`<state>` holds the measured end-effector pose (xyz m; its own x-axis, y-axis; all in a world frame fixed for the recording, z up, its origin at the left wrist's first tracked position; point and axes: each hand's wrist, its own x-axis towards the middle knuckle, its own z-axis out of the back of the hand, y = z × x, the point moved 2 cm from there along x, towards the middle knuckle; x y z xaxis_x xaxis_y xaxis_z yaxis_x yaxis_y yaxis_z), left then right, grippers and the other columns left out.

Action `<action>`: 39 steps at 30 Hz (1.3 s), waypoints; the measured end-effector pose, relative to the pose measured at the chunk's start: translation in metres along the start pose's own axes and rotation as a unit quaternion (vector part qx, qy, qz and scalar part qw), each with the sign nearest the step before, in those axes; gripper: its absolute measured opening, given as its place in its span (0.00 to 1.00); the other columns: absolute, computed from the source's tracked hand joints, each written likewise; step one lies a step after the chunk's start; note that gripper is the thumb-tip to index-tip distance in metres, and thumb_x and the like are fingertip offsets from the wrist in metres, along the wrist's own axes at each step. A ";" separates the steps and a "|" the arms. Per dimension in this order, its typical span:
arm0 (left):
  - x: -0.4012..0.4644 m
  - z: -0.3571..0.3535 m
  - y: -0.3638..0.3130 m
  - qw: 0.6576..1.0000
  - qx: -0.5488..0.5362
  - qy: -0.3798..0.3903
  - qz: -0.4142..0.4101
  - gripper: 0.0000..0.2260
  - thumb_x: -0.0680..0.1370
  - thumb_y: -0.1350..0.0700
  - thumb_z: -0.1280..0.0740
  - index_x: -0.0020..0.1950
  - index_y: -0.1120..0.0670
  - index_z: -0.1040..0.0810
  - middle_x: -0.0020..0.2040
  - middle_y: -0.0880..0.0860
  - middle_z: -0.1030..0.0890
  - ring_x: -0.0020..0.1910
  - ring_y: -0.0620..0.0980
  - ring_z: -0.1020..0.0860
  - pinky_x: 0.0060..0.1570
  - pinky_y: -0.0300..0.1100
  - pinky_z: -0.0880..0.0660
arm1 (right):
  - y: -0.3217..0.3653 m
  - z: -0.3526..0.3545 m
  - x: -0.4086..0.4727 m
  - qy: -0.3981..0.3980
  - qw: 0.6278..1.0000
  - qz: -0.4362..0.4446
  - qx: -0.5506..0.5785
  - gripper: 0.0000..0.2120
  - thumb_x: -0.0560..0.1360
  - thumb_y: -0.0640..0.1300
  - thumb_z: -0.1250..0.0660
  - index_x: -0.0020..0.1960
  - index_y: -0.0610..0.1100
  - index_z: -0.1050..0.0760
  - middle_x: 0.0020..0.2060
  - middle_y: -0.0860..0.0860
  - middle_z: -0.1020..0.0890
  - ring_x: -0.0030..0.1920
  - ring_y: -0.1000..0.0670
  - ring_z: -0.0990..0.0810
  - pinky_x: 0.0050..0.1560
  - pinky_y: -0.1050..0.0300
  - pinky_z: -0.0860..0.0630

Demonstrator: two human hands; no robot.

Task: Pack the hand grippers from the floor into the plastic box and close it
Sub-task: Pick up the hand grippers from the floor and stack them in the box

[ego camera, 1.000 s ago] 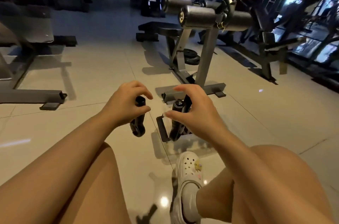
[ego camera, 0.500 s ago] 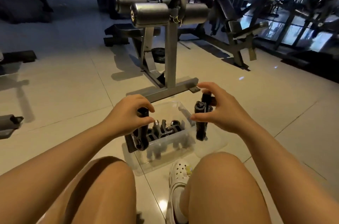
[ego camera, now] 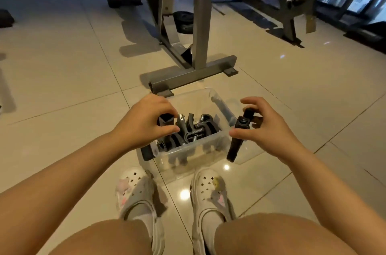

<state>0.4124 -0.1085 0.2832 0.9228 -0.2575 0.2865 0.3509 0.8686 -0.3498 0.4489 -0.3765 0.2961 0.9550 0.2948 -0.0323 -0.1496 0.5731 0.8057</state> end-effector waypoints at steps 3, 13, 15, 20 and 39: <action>0.008 -0.036 0.028 0.997 0.044 -0.030 -0.050 0.15 0.74 0.43 0.36 0.50 0.53 0.20 0.48 0.50 0.21 0.51 0.51 0.26 0.49 0.42 0.30 | -0.013 -0.009 0.027 0.020 1.000 0.012 0.010 0.31 0.65 0.45 0.23 0.61 0.61 0.33 0.52 0.65 0.28 0.54 0.55 0.24 0.55 0.59 0.26; 0.020 -0.131 0.090 0.992 -0.031 -0.113 0.055 0.21 0.68 0.50 0.25 0.56 0.59 0.21 0.57 0.59 0.25 0.57 0.59 0.27 0.61 0.40 0.37 | -0.068 -0.063 0.089 -0.035 0.977 -0.006 0.209 0.33 0.58 0.47 0.20 0.60 0.54 0.28 0.58 0.53 0.25 0.58 0.50 0.21 0.58 0.50 0.23; 0.016 -0.139 0.092 0.989 -0.066 -0.105 0.086 0.24 0.67 0.47 0.27 0.59 0.57 0.23 0.61 0.59 0.28 0.61 0.56 0.30 0.63 0.40 0.36 | -0.076 -0.071 0.096 -0.050 0.965 -0.027 0.257 0.36 0.55 0.51 0.19 0.60 0.54 0.27 0.59 0.51 0.25 0.61 0.47 0.23 0.61 0.44 0.25; 0.012 -0.158 0.100 0.974 -0.145 -0.088 0.150 0.26 0.65 0.50 0.24 0.60 0.55 0.24 0.64 0.57 0.33 0.61 0.49 0.31 0.61 0.28 0.37 | -0.082 -0.080 0.100 -0.045 0.970 -0.044 0.234 0.32 0.57 0.43 0.24 0.59 0.55 0.28 0.60 0.50 0.25 0.58 0.54 0.22 0.58 0.53 0.23; 0.008 -0.188 0.111 0.963 -0.083 -0.126 0.223 0.22 0.71 0.42 0.34 0.60 0.53 0.23 0.62 0.53 0.30 0.57 0.52 0.27 0.62 0.49 0.33 | -0.109 -0.094 0.213 0.176 0.907 0.235 -0.303 0.34 0.66 0.38 0.24 0.68 0.46 0.33 0.65 0.49 0.31 0.60 0.47 0.27 0.51 0.55 0.24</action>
<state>0.4884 -0.0940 0.0791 0.9274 0.2536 0.2751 -0.0310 0.7848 -0.6190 0.6445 -0.3039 0.1459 0.6239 0.7803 -0.0426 -0.7341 0.6039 0.3104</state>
